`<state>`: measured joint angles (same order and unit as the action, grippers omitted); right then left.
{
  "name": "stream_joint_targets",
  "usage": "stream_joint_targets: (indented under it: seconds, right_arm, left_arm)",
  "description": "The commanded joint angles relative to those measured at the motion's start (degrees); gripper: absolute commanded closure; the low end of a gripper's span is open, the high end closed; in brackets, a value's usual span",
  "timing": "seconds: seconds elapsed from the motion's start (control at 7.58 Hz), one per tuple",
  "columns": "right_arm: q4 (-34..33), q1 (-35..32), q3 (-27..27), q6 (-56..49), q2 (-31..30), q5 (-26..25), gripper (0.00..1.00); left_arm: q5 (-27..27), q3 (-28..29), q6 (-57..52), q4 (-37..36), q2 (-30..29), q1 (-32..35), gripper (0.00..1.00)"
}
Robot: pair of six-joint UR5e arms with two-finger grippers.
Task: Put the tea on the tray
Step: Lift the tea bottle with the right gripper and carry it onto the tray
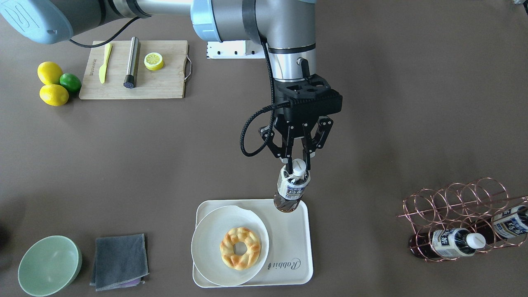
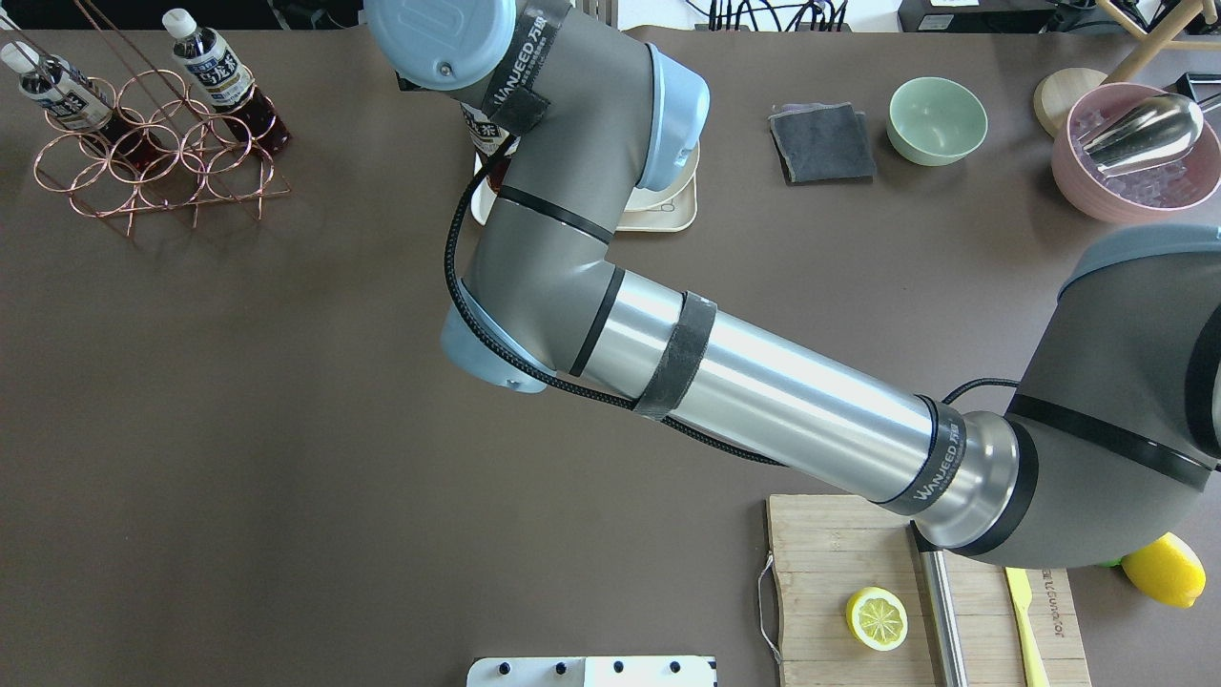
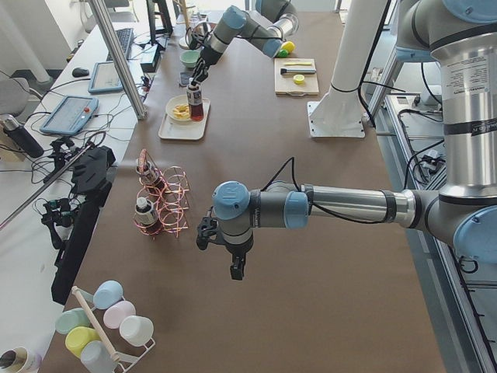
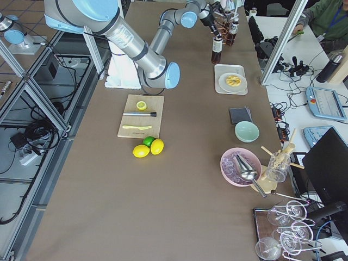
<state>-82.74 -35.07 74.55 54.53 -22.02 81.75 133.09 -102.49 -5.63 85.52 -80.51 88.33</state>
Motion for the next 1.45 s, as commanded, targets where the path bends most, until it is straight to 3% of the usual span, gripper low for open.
stream_joint_targets:
  seconds: [0.0,0.4,1.19,1.32]
  right_arm:
    - [8.9,-1.5,-11.5,0.4,2.3,0.1,1.00]
    - [14.5,-1.6,-17.2,2.1,2.7,-0.2,1.00]
    - [14.6,-1.8,-18.0,2.2,2.7,-0.3,1.00]
    - [14.6,-1.8,-18.0,2.2,2.7,-0.4,0.57]
  left_arm:
    - [0.0,0.0,0.0,0.1,0.1,0.0,0.03]
    - [0.0,-0.1,0.1,0.0,-0.3,0.0,0.03]
    - [0.1,-0.2,0.0,0.1,-0.3,0.0,0.03]
    - [0.1,-0.2,0.0,0.1,-0.4,0.0,0.03]
